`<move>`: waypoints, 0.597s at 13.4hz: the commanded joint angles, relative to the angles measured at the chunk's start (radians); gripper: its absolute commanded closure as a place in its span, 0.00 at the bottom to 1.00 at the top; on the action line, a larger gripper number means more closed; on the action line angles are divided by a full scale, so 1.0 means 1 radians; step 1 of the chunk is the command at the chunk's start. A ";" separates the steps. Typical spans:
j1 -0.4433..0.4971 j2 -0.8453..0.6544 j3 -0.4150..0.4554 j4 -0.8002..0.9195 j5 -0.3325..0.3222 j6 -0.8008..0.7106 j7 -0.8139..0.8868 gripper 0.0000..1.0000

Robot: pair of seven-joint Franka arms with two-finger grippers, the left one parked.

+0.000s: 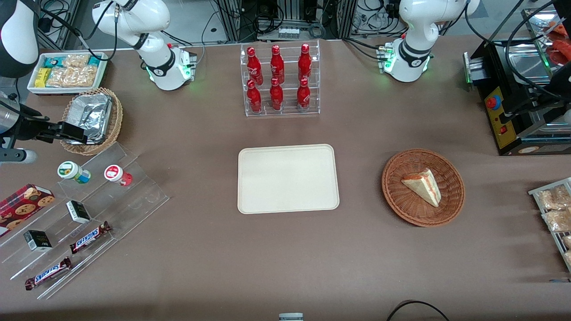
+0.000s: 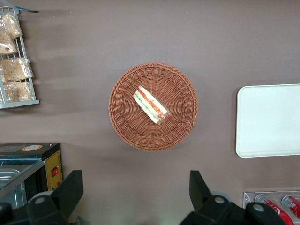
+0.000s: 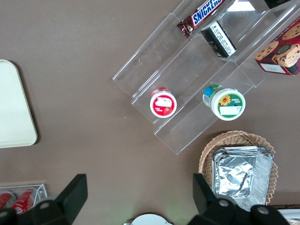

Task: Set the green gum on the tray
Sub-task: 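Move the right gripper down toward the green-labelled gum tub on the acrylic stand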

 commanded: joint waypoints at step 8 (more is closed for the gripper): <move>-0.010 0.010 -0.015 -0.074 -0.014 0.098 -0.268 0.00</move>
